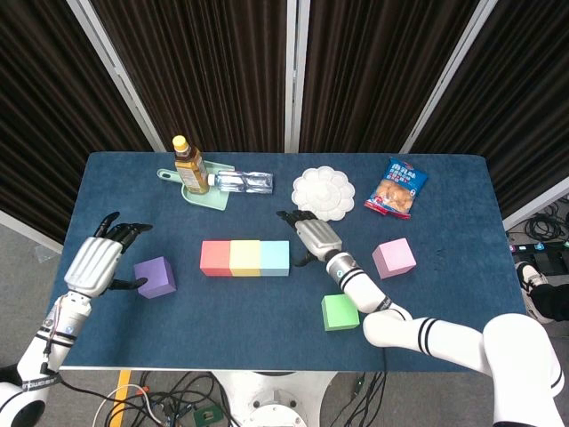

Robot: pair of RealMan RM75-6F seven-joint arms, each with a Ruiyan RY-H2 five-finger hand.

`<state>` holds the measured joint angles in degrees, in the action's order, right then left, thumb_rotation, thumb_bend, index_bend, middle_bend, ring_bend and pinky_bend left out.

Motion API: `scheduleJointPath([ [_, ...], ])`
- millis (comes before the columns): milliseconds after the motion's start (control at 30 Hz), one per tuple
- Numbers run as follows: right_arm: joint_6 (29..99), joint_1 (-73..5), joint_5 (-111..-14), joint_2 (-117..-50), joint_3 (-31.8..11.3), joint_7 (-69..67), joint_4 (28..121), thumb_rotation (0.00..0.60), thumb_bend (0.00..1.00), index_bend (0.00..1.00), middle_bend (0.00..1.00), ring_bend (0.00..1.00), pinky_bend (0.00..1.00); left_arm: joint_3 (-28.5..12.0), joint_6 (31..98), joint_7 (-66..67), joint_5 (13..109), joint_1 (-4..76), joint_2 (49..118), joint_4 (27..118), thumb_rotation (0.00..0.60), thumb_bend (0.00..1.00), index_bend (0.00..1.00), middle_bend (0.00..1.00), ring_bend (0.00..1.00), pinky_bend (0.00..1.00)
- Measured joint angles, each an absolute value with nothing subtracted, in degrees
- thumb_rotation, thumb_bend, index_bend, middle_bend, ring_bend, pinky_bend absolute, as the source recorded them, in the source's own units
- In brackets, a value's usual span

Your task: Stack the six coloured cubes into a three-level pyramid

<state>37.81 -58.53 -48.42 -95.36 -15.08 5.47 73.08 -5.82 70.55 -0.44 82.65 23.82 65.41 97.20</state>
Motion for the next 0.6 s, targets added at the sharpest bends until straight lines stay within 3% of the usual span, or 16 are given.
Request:
scheduleJointPath([
  [300, 39.3, -56.8, -49.3, -91.2, -14.6, 5.7, 77.9, 0.600, 0.17, 0.00, 0.12, 0.00, 0.00, -5.6, 68.3, -0.3, 81.7, 24.4, 65.8, 96.1, 0.600, 0.00, 0.17, 0.21, 0.20, 0.05],
  [600, 45.5, -50.4, -53.1, -76.2, -15.4, 3.6, 91.4, 0.600, 0.17, 0.00, 0.12, 0.00, 0.00, -4.8, 64.7, 1.8, 79.1, 25.5, 67.4, 95.9, 0.600, 0.00, 0.13, 0.16, 0.16, 0.05],
])
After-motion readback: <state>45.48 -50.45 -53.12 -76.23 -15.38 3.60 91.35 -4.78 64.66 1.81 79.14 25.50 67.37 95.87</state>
